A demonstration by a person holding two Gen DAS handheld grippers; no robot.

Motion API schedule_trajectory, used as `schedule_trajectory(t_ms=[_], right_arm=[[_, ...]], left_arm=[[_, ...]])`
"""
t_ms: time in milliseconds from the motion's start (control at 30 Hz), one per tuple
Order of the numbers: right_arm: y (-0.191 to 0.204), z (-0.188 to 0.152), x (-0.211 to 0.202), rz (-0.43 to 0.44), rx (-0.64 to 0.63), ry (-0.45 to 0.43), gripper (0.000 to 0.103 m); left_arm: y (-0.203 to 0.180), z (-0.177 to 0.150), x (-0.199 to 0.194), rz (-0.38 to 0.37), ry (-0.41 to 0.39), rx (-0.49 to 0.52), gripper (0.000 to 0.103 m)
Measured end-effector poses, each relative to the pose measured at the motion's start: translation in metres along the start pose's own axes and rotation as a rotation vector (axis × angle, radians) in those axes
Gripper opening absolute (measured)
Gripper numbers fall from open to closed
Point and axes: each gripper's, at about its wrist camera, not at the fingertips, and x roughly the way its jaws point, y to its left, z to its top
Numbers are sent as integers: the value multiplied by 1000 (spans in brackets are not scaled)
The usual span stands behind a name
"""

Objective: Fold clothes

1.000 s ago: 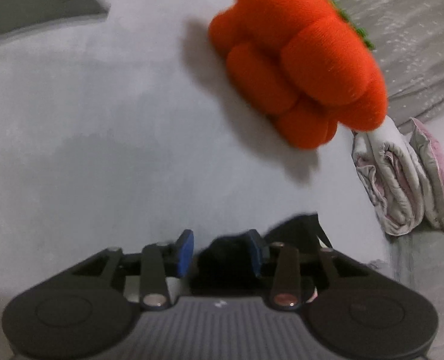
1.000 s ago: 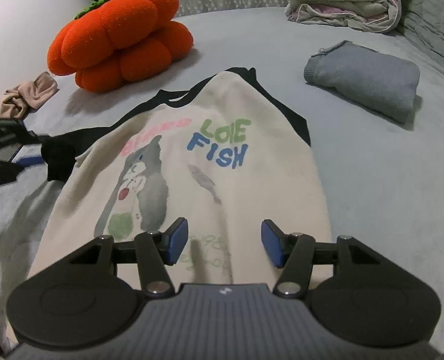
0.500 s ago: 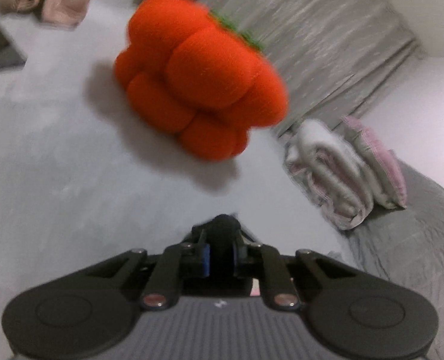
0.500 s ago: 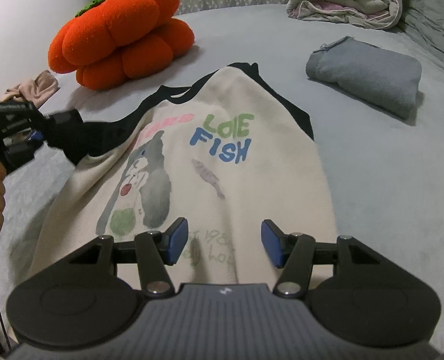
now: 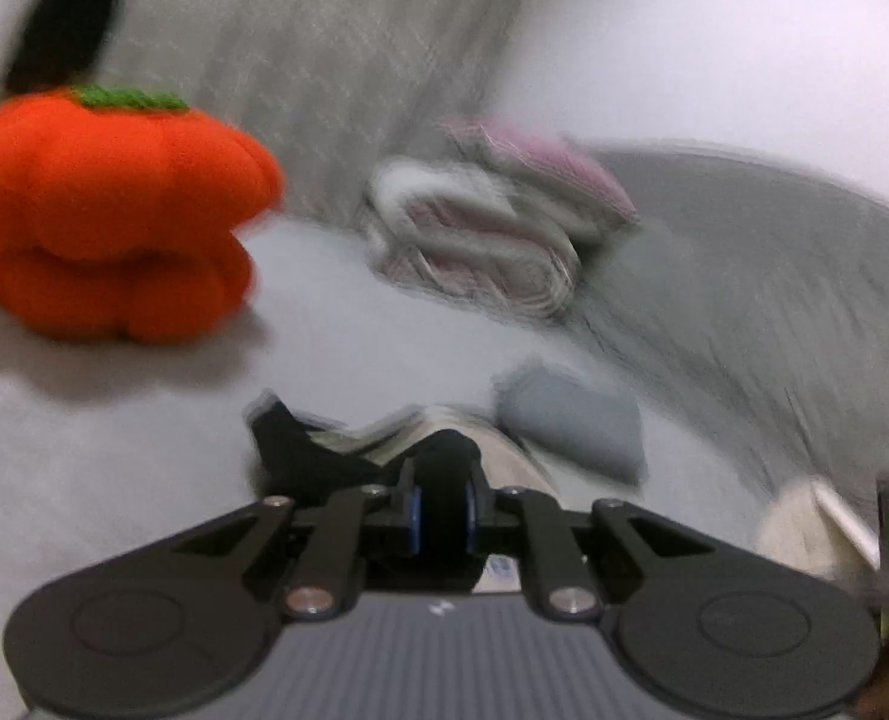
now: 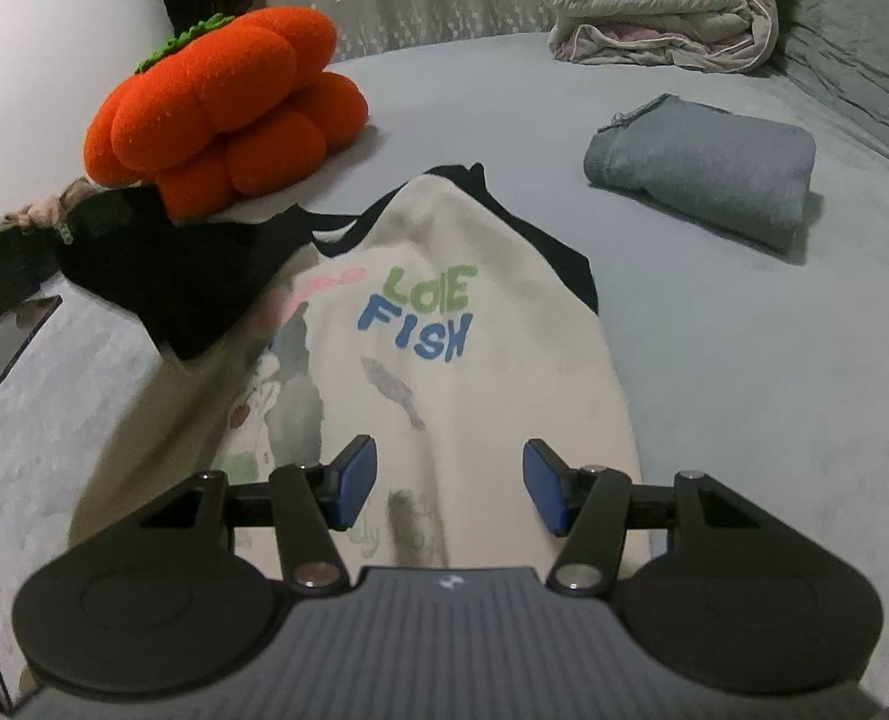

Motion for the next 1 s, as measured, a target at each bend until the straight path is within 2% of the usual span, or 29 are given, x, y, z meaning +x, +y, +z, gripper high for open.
schedule_trajectory(t_ms=[100,200,267,367,433,500,567,667,733,800,833,1000], right_arm=[[-3,2,-1,24,27,-5,58],[-8,5,-4,72,89,-1,58],[-11,10,-5,112,146,6,58],[-15,20,-8,213,248,6,58],[-13,27,-7,264,270,-11,58],[-9,30,-3,303,274,-40,57],[-7,28,7,354,293,-49,56],[-4,27,23,396,318,-27,54],[-1,27,28,403,295,-16,47],[0,25,32,405,275,3,35],[0,24,33,408,270,10,34],[1,19,34,386,211,32,16]], left_arm=[[-11,-12,19,-37,110,44,13],[-15,-23,28,-68,177,38,14],[-13,-26,29,-101,203,5,16],[-8,-29,25,-173,238,-38,25],[-9,-31,25,-212,253,-46,30],[-10,-31,21,-237,258,-42,40],[-11,-31,18,-263,268,-33,45],[-12,-30,11,-303,292,-14,46],[-12,-29,7,-332,308,-3,46],[-10,-27,2,-342,311,-1,46],[-8,-26,-1,-344,308,-9,46],[12,-17,-13,-314,255,-95,56]])
